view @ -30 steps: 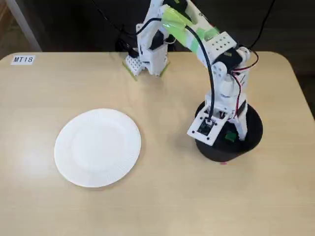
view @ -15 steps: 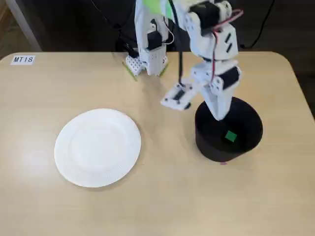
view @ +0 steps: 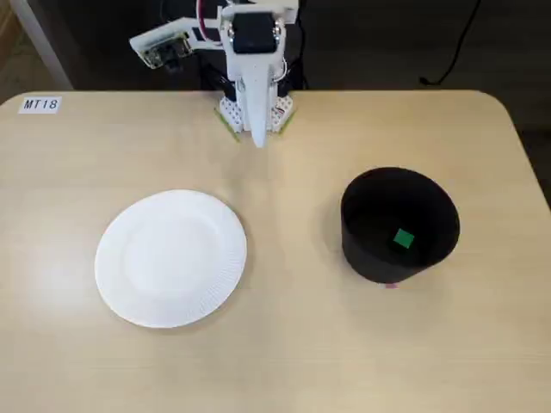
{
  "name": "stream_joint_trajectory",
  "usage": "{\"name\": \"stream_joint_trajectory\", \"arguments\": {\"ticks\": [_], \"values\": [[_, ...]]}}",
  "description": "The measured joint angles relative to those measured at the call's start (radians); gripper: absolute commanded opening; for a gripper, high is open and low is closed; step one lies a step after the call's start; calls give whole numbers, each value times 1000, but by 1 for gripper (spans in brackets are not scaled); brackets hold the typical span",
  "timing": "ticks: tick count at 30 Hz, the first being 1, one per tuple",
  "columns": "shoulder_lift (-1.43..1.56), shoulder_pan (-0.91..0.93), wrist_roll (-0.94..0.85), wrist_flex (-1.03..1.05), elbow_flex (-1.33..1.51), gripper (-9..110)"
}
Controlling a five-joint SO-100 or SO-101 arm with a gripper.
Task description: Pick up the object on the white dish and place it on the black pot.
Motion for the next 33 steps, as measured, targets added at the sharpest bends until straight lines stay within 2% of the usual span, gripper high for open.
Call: {"name": "stream_joint_trajectory", "arguments": {"ticks": [13,33], "values": [[488,-9,-9,-41,540,0],[730,-52,0,-118,1055,0]]}}
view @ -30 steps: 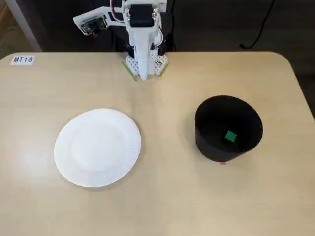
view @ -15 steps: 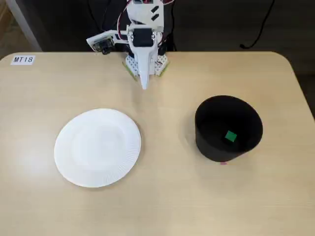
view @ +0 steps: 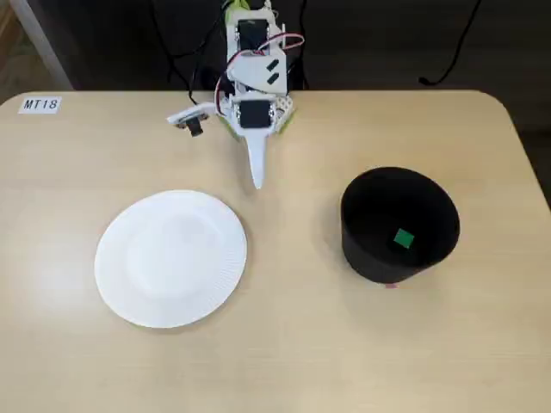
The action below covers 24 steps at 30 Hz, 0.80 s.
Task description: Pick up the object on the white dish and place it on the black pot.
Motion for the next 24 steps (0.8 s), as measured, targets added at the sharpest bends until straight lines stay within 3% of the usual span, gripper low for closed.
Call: {"name": "stream_joint_trajectory", "arguments": {"ticks": [24], "values": [[3,-15,0,-11,83,0]]}}
